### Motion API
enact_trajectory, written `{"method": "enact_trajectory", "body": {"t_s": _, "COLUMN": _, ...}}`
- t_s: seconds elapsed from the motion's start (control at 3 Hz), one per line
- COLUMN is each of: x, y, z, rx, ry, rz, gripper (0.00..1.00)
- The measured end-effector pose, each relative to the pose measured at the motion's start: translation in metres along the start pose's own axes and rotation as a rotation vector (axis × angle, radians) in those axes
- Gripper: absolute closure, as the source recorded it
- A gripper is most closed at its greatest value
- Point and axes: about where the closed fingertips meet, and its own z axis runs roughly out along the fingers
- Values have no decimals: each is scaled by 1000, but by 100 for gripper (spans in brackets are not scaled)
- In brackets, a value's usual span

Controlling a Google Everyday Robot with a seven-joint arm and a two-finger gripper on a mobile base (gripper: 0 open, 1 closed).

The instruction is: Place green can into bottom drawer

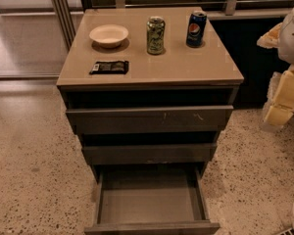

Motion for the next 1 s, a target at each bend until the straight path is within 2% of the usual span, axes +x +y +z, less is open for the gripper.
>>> {"method": "enact_trajectory", "body": {"t_s": 0.33, "x": 0, "y": 0, "z": 0, "rx": 0, "ry": 0, "rz": 0, "gripper": 0}}
{"method": "enact_trajectory", "body": {"t_s": 0.67, "x": -4, "y": -32, "z": 7, "rx": 37, "ry": -22, "rz": 5, "gripper": 0}}
{"method": "enact_trajectory", "body": {"t_s": 1.0, "x": -18, "y": -87, "z": 26, "rx": 87, "ry": -70, "rz": -4, "gripper": 0}}
